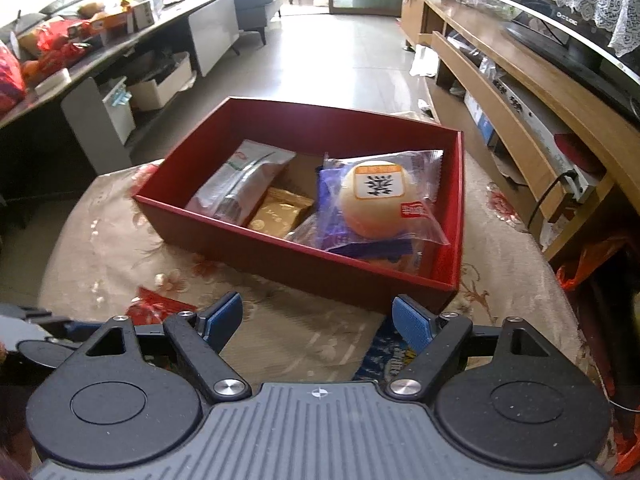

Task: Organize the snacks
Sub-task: 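Grasp the red Trolli gummy bag with left tool, then lift the Trolli bag with left tool while right tool grasps the Kapron wafer pack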

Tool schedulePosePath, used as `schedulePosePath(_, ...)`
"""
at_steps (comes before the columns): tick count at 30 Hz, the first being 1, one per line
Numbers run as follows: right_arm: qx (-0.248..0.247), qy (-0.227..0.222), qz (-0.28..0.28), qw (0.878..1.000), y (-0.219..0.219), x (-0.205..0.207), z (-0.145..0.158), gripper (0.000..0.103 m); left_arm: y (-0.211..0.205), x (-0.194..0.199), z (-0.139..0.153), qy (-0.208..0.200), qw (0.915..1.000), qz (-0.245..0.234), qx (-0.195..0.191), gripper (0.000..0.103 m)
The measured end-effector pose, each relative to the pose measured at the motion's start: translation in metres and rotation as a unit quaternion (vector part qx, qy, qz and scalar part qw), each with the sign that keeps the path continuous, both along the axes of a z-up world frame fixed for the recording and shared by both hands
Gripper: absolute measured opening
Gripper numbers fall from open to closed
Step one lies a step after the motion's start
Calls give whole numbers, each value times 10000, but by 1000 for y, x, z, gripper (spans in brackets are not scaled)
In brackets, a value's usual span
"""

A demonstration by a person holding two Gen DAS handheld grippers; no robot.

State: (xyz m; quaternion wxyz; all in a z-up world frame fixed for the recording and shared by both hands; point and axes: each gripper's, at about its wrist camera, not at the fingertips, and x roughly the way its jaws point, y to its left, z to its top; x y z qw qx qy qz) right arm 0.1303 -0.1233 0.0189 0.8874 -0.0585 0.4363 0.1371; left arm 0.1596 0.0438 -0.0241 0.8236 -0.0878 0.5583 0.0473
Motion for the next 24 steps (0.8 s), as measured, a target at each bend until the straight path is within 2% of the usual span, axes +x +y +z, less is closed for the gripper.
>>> schedulePosePath(4,-18,18,48,10000,3,-3,-1,87,-3,9,3,-140,9999,42,-35,65)
schedulePosePath(10,-142,153,-16,9998,-3,-1,-7,87,-8,17,-11,17,10000,73,-7,65)
schedulePosePath(14,-148,193,26,9997,-3,-3,-7,87,-3,16,-8,-29,9998,196,-55,54)
schedulePosePath(24,-475,472,606,9959,20,-28,-24,87,5,-6,4,-118,9999,-88,14,51)
